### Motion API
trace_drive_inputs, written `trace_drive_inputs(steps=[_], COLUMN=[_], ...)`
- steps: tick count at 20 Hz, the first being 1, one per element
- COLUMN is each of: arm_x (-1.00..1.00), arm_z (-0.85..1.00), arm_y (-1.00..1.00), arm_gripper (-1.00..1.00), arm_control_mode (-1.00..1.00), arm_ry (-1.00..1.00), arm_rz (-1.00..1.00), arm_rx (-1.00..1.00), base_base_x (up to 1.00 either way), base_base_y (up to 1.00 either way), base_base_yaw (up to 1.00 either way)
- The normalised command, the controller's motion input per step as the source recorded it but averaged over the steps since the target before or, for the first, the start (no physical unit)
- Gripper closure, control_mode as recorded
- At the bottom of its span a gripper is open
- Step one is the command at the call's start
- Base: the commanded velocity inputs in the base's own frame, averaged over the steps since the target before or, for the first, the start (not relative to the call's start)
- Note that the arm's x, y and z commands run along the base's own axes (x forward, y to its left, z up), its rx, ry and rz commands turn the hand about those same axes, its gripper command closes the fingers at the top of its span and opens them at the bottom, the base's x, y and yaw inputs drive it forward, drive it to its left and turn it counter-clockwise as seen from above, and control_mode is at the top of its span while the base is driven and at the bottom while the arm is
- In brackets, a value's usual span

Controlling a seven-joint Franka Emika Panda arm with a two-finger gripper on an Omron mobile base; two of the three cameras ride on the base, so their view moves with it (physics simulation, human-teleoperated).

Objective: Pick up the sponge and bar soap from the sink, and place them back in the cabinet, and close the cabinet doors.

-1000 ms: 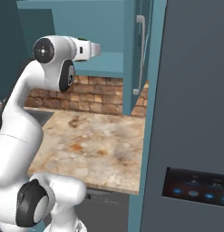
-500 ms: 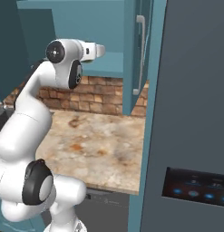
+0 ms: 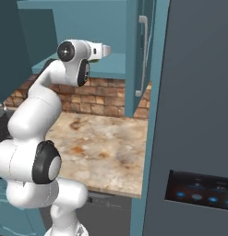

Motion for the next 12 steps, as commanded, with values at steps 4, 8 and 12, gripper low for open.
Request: trace_drive_inputs(steps=[4, 8, 12], arm_x=[0.35, 0.37, 0.29], arm_z=[0.00, 0.00, -0.05], arm_y=[0.00, 0.00, 0.00], arm_gripper=[1.00, 1.00, 1.00], arm_control_mode=[-1.00, -1.00, -1.00], arm_ry=[0.21, 0.21, 0.17], arm_rz=[0.00, 0.00, 0.00], arm_rx=[0.03, 0.02, 0.01], base_base_x=[0.00, 0.00, 0.00], base_base_y=[0.00, 0.00, 0.00], base_base_yaw=[0.00, 0.00, 0.00])
